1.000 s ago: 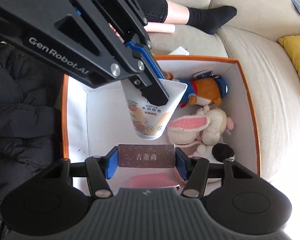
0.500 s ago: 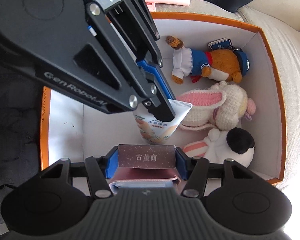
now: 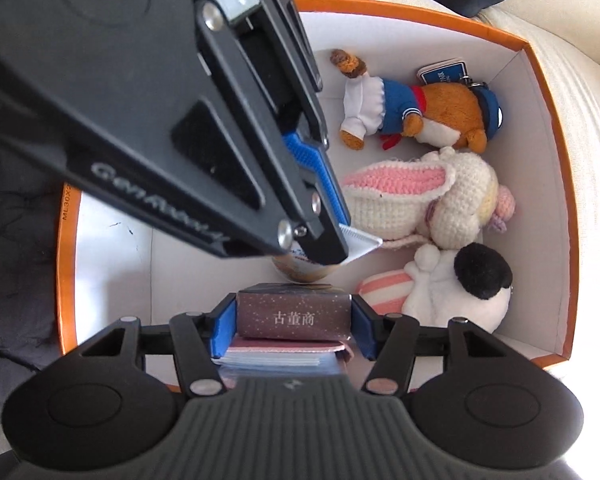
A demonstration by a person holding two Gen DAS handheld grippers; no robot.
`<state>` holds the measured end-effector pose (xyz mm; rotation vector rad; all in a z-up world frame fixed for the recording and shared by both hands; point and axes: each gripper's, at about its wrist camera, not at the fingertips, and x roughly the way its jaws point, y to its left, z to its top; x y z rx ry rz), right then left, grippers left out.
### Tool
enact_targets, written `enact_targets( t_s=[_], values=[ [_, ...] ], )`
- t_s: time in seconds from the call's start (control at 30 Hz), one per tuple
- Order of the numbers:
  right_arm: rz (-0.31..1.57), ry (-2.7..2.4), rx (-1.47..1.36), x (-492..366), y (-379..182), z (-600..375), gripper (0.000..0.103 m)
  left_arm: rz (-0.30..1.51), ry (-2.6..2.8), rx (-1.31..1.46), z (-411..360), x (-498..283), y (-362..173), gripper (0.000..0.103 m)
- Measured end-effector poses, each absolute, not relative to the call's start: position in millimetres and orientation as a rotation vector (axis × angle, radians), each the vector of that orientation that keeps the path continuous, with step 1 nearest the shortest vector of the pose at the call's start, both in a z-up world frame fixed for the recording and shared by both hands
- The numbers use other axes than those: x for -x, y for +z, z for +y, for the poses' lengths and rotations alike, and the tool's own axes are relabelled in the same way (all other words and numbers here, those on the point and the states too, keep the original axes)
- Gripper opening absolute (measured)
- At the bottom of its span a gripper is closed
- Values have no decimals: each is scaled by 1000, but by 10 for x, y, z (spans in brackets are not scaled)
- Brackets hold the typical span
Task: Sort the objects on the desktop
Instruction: 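Open the right gripper to drop the card deck while the left lowers and releases the Vaseline, then move both grippers back to the items on the sofa cushion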
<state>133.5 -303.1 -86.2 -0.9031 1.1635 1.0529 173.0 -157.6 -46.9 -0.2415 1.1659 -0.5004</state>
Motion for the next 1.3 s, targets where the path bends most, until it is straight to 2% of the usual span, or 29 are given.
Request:
enact_targets(
  t_s=[0.33,0.47,0.6,0.8,1.03,1.3],
  values=[
    [1146,1022,860,-1252,-728,-3089,66,1188,-512,259,-1610,-1763,-532,16],
    [1140,1006,857,-1208,-683,-3093,66,1182,-502,254,-1585,-1742,-514,23],
    [1129,983,846,-1165,-604,-3112,66,1163,-502,253,-1576,-1699,-452,24],
    [1048,948,775,-1237,-376,-3222,66,1048,-500,217,-1434,-1514,-164,26],
    [913,853,554,-1122,-47,-3142,66,896,-453,203,-1078,-1283,171,26],
    [750,722,374,-1007,196,-2699,69,792,-367,168,-683,-1081,324,26]
  ],
)
